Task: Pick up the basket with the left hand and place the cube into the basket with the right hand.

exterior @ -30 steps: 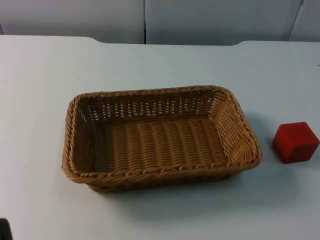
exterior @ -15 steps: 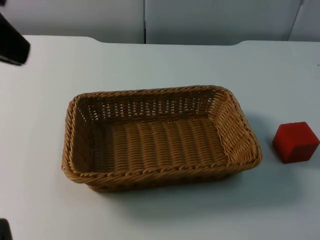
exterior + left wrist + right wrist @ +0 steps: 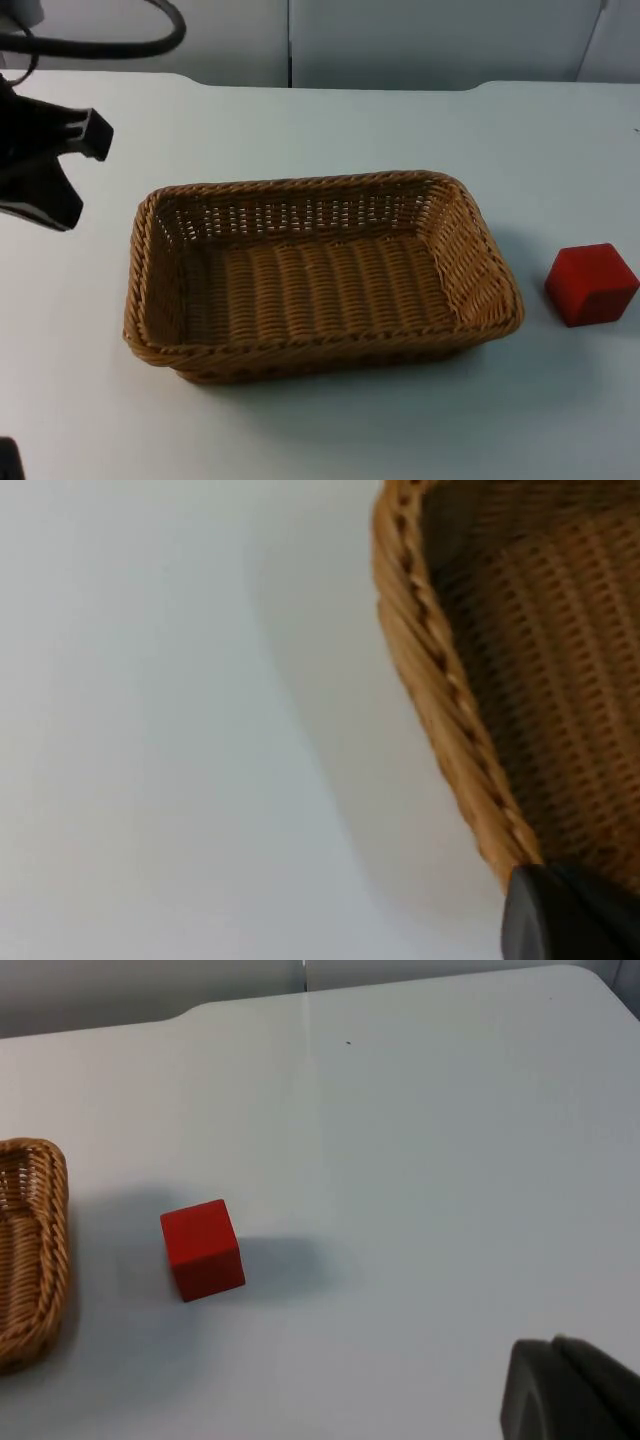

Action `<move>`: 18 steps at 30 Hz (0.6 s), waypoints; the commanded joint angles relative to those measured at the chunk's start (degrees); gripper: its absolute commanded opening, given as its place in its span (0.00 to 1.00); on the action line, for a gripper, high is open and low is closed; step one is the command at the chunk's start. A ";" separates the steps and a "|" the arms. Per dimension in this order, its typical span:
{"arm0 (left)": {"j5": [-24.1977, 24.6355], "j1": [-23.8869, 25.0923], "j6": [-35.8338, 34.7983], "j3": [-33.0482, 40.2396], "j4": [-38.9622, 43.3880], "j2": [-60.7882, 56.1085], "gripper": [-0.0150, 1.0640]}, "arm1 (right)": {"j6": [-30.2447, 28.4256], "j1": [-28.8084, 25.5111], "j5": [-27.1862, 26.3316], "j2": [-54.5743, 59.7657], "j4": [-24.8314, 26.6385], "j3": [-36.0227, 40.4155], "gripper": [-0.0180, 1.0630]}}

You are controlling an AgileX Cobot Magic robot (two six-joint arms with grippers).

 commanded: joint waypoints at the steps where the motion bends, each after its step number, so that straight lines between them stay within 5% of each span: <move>1: -2.01 -0.38 -2.57 -0.53 3.46 1.26 0.02 | -0.39 0.19 -0.42 -0.15 0.23 0.44 0.01; 5: -2.12 -0.38 -2.38 -0.53 4.38 3.47 0.13 | -0.39 0.19 -0.42 -0.15 0.23 0.44 0.01; 7: -2.45 -0.38 -3.29 -0.53 4.25 5.69 0.42 | -0.39 0.19 -0.42 -0.15 0.23 0.44 0.01; 8: -2.45 -0.38 -3.29 -0.53 4.25 5.69 0.42 | -0.39 0.19 -0.42 -0.15 0.23 0.44 0.01; 10: -3.21 -0.38 -7.68 -0.61 4.25 6.98 0.64 | -0.39 0.19 -0.42 -0.15 0.23 0.44 0.01; 18: -2.91 -0.38 -9.33 -2.20 2.75 10.07 0.65 | -0.39 0.19 -0.42 -0.15 0.23 0.44 0.01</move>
